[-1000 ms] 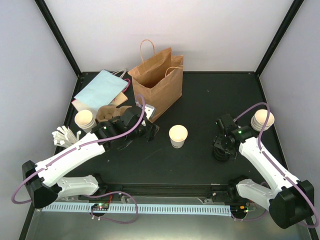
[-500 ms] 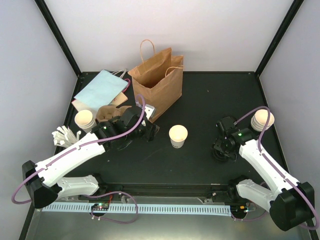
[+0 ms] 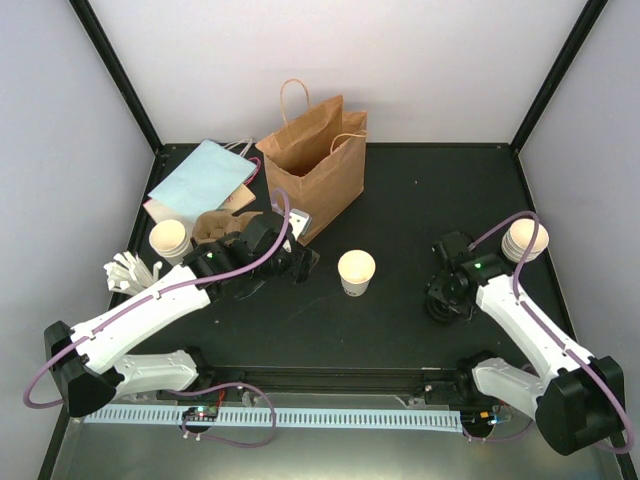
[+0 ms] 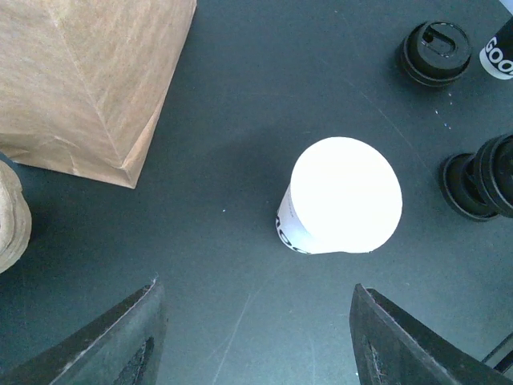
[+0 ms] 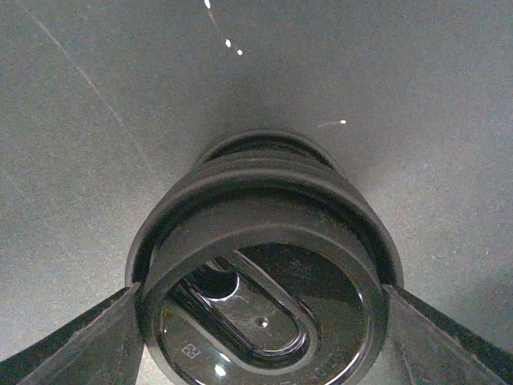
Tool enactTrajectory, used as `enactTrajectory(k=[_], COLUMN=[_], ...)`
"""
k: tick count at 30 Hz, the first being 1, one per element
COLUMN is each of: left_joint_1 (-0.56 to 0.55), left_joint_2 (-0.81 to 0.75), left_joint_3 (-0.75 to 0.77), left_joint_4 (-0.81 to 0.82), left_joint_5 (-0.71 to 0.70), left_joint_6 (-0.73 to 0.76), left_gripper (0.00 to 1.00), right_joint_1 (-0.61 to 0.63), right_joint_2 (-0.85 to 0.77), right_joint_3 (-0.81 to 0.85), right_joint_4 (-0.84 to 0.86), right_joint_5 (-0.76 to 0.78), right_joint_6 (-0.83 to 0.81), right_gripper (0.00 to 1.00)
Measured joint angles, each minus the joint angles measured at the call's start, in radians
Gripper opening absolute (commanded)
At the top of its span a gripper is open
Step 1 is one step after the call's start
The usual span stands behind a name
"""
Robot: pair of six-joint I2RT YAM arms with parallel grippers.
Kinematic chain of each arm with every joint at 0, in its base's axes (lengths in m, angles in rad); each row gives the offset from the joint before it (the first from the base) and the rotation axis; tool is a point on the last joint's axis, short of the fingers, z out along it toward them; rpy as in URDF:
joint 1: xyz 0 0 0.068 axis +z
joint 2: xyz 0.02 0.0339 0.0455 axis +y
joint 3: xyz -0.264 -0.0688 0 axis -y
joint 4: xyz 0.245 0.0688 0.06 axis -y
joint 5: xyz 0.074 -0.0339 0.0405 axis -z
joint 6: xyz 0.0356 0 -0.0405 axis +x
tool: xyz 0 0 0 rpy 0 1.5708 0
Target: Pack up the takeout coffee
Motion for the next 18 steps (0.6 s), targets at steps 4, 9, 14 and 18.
enactTrajectory(k=[4, 9, 14, 18], left_joint_1=[0.000, 0.003, 0.006, 0.006], left_joint_2=[0.002, 0.002, 0.002, 0.002], left_joint_3=[0.000, 0.000, 0.000, 0.001], left_joint_4=[0.000, 0.007, 0.007, 0.003], left_joint_5=[0.001, 0.005, 0.009, 0.013], left_joint_6=[0.000, 0.001, 0.005, 0.007], left_gripper=[0.65, 0.65, 0.65, 0.65], right_joint_1=[-0.019, -0.035, -0.038, -0.041], right_joint_2=[0.005, -0.001, -0.019, -0.015], right_joint_3=[0.000, -0.014, -0.022, -0.040], right_joint_4=[-0.009, -0.014, 0.005, 0.027], right_joint_5=[-0.031, -0.055, -0.041, -0.025], right_joint_6=[-0.007, -0.010, -0.007, -0.013], right_gripper=[0.77, 0.78, 0.77, 0.75])
